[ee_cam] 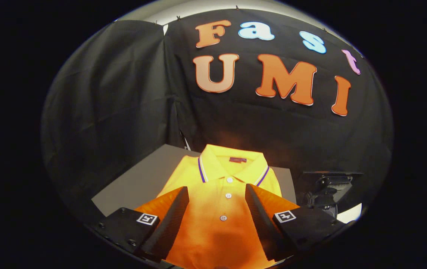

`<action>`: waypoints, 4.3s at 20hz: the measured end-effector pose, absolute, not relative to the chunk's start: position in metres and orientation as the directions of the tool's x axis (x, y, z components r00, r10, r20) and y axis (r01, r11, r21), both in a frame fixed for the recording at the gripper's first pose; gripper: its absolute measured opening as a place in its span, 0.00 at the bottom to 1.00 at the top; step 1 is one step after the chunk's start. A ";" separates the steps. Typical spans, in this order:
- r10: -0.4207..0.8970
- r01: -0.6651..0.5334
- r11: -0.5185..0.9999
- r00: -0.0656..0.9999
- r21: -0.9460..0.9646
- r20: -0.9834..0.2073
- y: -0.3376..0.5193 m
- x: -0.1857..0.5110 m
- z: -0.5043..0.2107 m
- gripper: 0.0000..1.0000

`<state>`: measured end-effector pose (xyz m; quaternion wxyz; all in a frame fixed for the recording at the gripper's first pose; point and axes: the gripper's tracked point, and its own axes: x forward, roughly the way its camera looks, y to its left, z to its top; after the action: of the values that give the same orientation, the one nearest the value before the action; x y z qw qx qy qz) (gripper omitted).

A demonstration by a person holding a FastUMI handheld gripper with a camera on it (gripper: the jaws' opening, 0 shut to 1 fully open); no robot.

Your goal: Put the clothes into the washing machine and then close the washing machine lid.

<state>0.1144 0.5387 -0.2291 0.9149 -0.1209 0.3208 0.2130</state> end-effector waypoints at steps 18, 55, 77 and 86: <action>0.355 -0.601 0.793 0.592 -0.102 -0.723 0.515 0.114 -0.271 0.45; 0.537 -0.544 0.839 0.830 -0.007 -0.150 0.315 0.130 -0.028 0.09; 0.459 -0.451 0.883 0.766 0.132 -0.451 0.135 0.224 -0.241 0.09; 0.462 -0.446 0.869 0.583 0.212 -0.668 0.127 0.203 -0.372 0.09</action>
<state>0.2025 0.1275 -0.3724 0.8896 0.0107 0.3787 0.2553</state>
